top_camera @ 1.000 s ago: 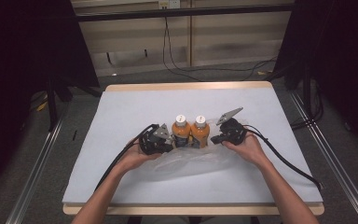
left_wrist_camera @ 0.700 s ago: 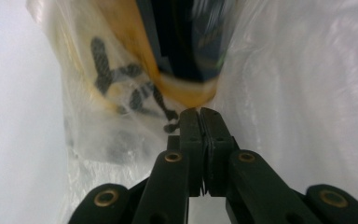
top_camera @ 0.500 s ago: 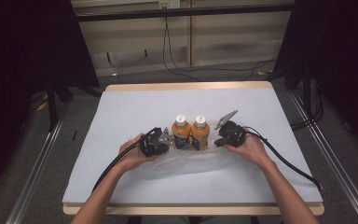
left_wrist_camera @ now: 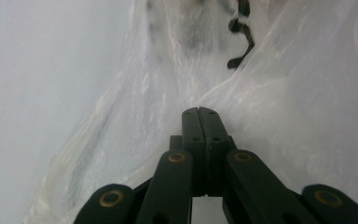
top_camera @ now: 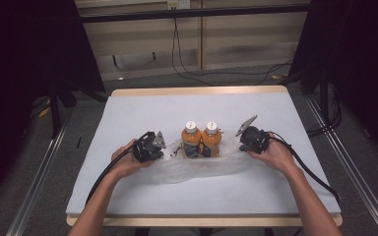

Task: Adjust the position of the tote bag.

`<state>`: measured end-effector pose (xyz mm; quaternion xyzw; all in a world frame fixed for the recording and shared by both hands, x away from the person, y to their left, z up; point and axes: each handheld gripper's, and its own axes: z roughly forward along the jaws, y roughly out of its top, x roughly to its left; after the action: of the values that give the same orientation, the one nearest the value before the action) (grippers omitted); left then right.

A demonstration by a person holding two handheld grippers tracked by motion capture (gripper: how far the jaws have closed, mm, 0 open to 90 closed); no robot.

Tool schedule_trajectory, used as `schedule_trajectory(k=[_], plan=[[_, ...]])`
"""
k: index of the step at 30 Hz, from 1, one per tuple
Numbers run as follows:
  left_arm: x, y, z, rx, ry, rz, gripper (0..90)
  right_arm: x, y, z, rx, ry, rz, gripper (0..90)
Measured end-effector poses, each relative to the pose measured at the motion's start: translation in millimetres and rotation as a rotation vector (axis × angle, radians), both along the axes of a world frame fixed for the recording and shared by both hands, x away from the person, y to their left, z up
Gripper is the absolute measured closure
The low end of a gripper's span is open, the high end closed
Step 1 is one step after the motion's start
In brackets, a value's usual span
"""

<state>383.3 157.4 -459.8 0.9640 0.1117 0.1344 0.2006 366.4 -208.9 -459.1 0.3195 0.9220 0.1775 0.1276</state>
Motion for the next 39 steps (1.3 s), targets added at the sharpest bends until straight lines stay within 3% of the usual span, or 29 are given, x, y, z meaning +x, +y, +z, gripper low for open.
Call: schedule_trajectory(k=[10, 14, 16, 17, 19, 23, 31, 33, 35, 39], plan=[[7.3, 17.6, -1.5, -0.050, 0.022, 0.038, 90.0, -5.8, -17.6, 1.0, 0.013, 0.031, -0.007, 90.0], [9.6, 25.5, -3.8, -0.111, 0.041, 0.058, 90.0, -8.0, -27.6, 1.0, 0.029, 0.036, 0.009, 90.0], [10.2, 26.8, -4.0, -0.117, 0.045, 0.058, 90.0, -8.2, -29.1, 0.6, 0.042, 0.038, 0.005, 90.0], [9.9, 26.6, -4.7, -0.108, 0.012, 0.078, 90.0, -8.0, -31.9, 0.0, 0.063, 0.041, -0.002, 90.0], [11.4, 27.3, -4.7, -0.106, 0.009, 0.089, 90.0, -8.2, -33.9, -0.1, 0.058, 0.031, -0.005, 90.0], [16.1, 33.3, -6.1, -0.146, 0.031, 0.105, 90.0, -9.0, -39.7, -1.0, 0.069, 0.022, -0.024, 90.0], [17.9, 46.6, -6.2, -0.158, 0.048, 0.131, 90.0, -12.1, -43.8, -0.9, 0.059, 0.013, -0.030, 90.0], [18.7, 52.8, -7.2, -0.178, 0.051, 0.151, 90.0, -12.8, -44.6, -1.0, 0.056, 0.010, -0.032, 90.0], [19.3, 56.0, -7.3, -0.171, 0.034, 0.167, 90.0, -13.1, -45.5, -1.5, 0.068, 0.004, -0.032, 90.0], [19.9, 61.1, -7.5, -0.175, 0.040, 0.187, 90.0, -13.3, -46.6, -1.8, 0.071, -0.002, -0.030, 90.0]])
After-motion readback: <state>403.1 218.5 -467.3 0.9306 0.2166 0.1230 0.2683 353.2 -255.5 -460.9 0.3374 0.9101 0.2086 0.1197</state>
